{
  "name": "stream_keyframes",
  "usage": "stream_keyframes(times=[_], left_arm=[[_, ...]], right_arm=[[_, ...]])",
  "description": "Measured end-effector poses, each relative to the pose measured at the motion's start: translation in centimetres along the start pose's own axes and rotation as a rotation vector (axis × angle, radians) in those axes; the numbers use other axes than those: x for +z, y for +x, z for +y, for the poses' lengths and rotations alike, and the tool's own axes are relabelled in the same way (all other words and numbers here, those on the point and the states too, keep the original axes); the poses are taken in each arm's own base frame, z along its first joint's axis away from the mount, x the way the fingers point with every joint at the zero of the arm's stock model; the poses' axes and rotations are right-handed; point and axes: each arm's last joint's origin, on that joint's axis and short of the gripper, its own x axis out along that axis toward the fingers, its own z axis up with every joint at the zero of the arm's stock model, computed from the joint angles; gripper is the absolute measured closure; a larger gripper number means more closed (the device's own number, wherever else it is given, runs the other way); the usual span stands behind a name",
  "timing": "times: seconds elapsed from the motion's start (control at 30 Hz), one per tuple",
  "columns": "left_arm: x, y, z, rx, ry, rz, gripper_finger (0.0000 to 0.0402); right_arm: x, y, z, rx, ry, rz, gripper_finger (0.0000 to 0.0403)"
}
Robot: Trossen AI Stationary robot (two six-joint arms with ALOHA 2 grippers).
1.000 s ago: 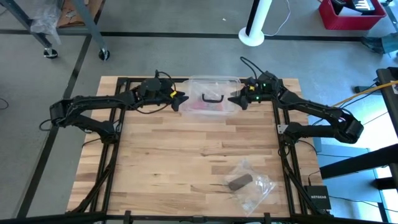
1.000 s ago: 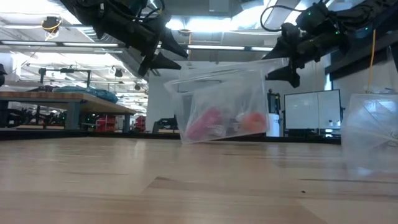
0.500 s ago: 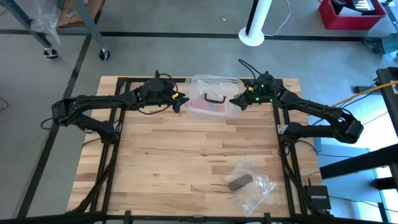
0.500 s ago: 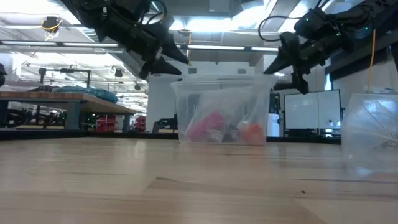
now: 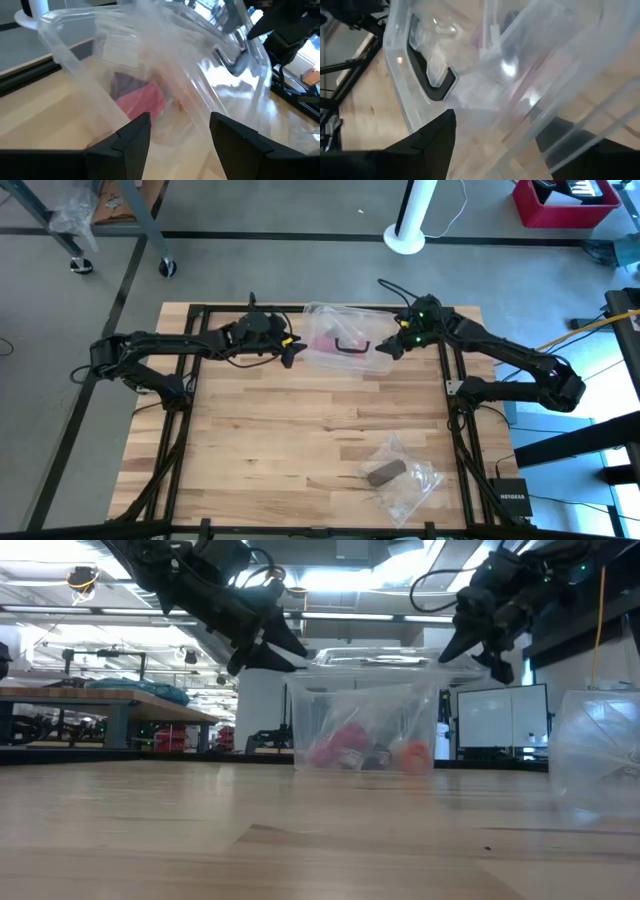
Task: Roll bandage
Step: Open the transparent bin
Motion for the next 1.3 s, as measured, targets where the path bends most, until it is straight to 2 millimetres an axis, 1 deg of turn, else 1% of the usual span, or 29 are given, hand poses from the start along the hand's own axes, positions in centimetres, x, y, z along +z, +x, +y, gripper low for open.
stream_keyframes(times=[0.3,0.4,0.5,0.73,1.07,1.3], left_arm=[[-0.1,0.0,-0.2,-0.005,0.014,0.001,0.0205],[-0.1,0.0,-0.2,-0.005,0.014,0.001,0.0205],[-0.1,0.0,-0.2,-0.005,0.014,0.001,0.0205],[-0.4,0.0,-0.5,-0.01,0.024,0.021,0.0205],[-0.4,0.0,-1.1,-0.036,0.039,0.008,0.0205],[-0.7,-0.3,-2.4,-0.081,0.051,0.009,0.0205]], right_arm=[[0.1,-0.2,0.1,-0.007,-0.032,0.018,0.0144],[0.1,-0.2,0.2,-0.005,-0.051,0.019,0.0157],[0.0,-0.4,0.2,-0.004,-0.06,0.017,0.018],[-0.9,-1.9,0.7,0.006,-0.028,0.048,0.0251],[-1.2,-3.5,1.3,0.007,-0.106,-0.01,0.0354],[-1.5,-4.4,1.8,0.054,-0.135,-0.033,0.0357]])
